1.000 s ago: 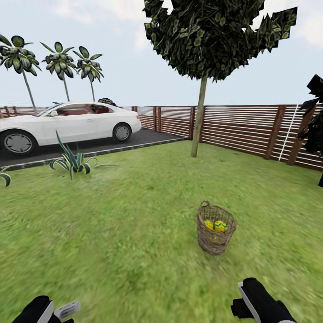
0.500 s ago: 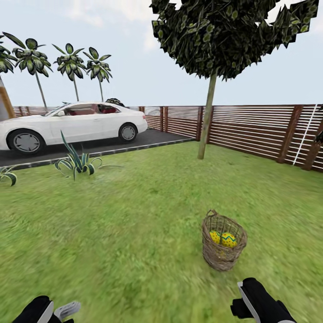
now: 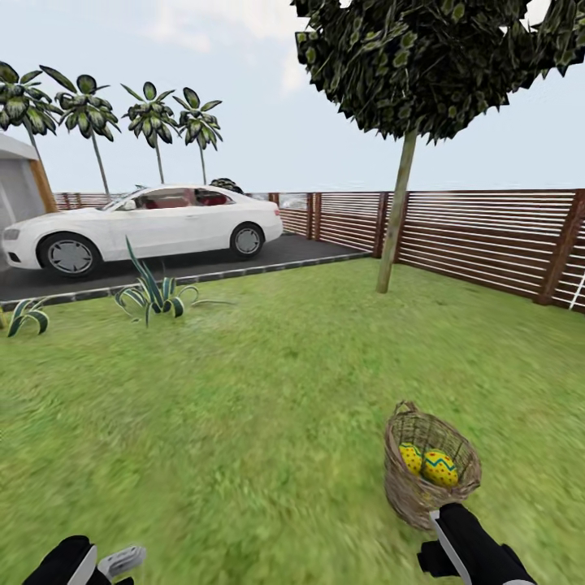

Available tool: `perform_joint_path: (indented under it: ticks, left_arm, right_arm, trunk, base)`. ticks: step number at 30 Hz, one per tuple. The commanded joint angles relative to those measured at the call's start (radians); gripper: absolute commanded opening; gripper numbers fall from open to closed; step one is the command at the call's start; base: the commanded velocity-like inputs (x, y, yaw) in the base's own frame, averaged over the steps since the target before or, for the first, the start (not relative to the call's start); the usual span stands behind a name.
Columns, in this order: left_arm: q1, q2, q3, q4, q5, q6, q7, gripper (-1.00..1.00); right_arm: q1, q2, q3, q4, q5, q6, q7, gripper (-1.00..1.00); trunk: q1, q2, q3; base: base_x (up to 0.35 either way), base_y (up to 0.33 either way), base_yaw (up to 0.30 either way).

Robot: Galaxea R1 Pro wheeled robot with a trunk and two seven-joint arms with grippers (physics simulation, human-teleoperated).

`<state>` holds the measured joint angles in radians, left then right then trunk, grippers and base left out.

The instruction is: Take the three Easter eggs out of the wicker basket on the lawn in the garden, then place them on the lawn next to a single tree (choose any tree) so that all three eggs are next to the same tree and none are left in the basket.

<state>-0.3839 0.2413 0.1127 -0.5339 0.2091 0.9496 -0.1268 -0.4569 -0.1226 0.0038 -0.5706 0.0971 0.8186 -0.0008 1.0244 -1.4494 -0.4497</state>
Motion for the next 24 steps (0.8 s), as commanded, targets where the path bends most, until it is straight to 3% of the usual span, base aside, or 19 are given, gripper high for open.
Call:
perform_joint_path:
  ticks: [1, 16, 21, 24]
  left_arm:
    - [-0.001, 0.000, 0.004, 0.000, -0.004, 0.005, -0.005, 1.00]
    - [-0.001, -0.002, 0.002, 0.000, -0.004, 0.005, -0.004, 1.00]
    - [-0.001, -0.002, 0.002, 0.000, -0.003, 0.005, -0.003, 1.00]
    - [-0.001, -0.006, 0.000, 0.000, -0.003, 0.005, -0.002, 1.00]
  right_arm:
    - [0.000, 0.000, 0.001, -0.002, 0.010, 0.005, 0.004, 1.00]
    - [0.000, -0.002, -0.002, -0.002, 0.007, 0.004, 0.004, 1.00]
    - [0.000, -0.004, 0.000, -0.002, 0.007, 0.002, 0.009, 1.00]
    - [0.000, -0.007, 0.000, -0.002, 0.006, -0.036, 0.012, 1.00]
  trunk:
    - [0.001, -0.001, -0.001]
    - [0.001, -0.001, -0.001]
    - [0.001, -0.001, -0.001]
    - [0.001, -0.001, -0.001]
  base:
    - [0.330, 0.000, 0.140]
    - [0.325, 0.000, 0.092]
    - [0.091, 0.000, 0.002]
    - [0.011, 0.000, 0.000]
